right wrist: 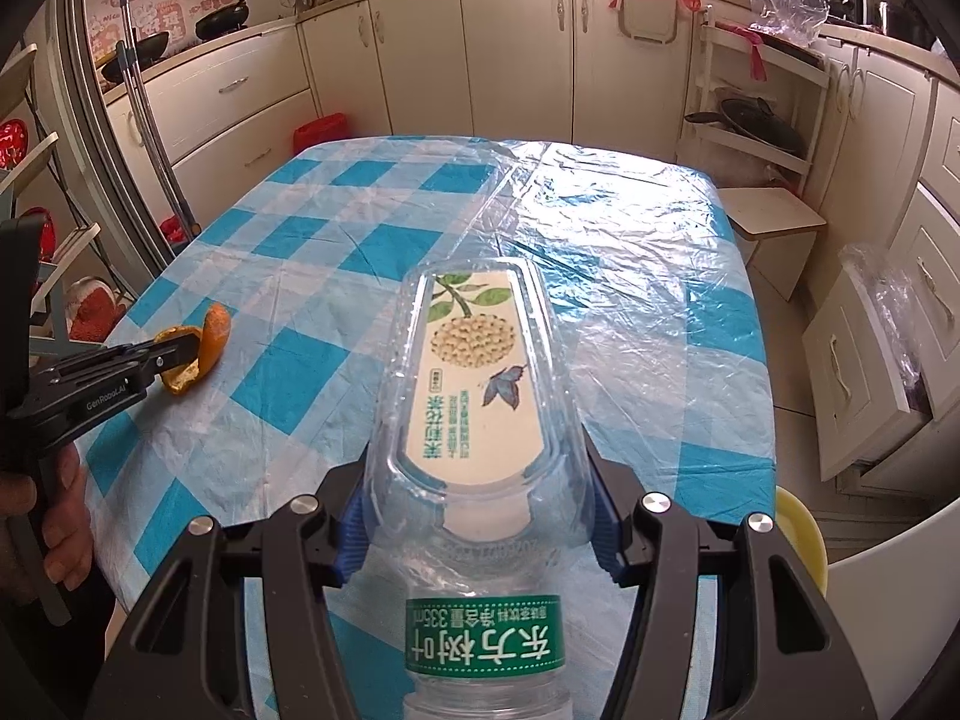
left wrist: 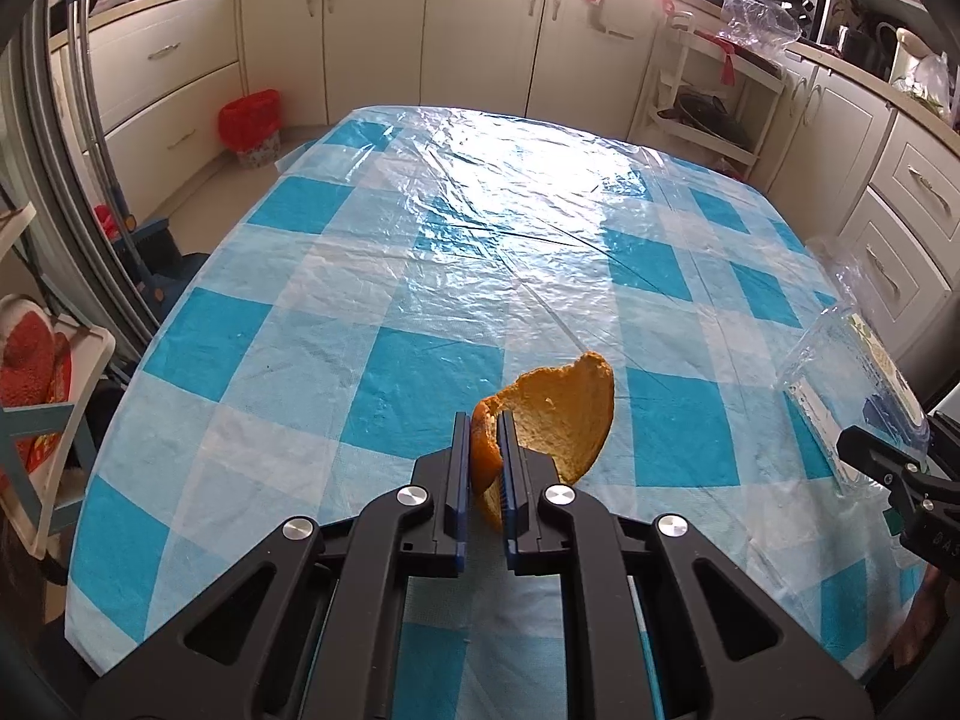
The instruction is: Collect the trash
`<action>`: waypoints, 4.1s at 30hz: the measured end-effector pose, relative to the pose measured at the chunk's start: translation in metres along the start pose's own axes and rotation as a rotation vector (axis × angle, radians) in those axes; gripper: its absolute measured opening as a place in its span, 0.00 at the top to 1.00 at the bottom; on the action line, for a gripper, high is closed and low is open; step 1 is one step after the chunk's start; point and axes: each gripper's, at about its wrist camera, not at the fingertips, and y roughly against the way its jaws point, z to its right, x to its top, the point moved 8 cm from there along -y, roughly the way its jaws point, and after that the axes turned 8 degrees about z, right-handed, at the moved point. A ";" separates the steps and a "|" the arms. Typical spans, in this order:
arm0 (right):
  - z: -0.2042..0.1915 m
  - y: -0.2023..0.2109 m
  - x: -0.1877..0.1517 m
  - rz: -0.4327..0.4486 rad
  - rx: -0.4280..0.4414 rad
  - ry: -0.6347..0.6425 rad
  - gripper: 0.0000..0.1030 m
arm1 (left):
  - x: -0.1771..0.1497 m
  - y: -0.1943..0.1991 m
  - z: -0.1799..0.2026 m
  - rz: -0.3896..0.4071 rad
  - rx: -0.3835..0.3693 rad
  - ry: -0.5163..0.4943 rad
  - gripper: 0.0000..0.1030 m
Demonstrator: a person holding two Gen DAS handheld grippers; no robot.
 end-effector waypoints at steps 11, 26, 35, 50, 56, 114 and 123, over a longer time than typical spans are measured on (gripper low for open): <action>0.008 0.007 -0.002 0.005 0.011 -0.020 0.45 | -0.004 0.027 0.036 0.022 -0.019 -0.067 0.93; 0.013 0.022 0.001 0.039 0.023 -0.035 0.45 | 0.011 0.066 0.065 0.096 -0.031 -0.135 0.93; 0.050 0.039 0.008 0.085 -0.021 -0.109 0.45 | 0.022 0.076 0.090 0.115 -0.082 -0.130 0.93; 0.166 0.067 -0.015 0.092 -0.202 -0.357 0.45 | 0.037 0.079 0.172 0.121 -0.235 -0.130 0.93; 0.183 0.057 -0.033 0.037 -0.244 -0.406 0.45 | 0.035 0.079 0.207 0.115 -0.292 -0.147 0.93; 0.227 0.173 0.032 0.384 -0.391 -0.486 0.10 | -0.023 0.072 0.310 0.001 -0.298 -0.307 0.24; 0.170 0.166 0.022 0.364 -0.380 -0.397 0.07 | 0.004 0.120 0.193 0.060 -0.209 -0.197 0.13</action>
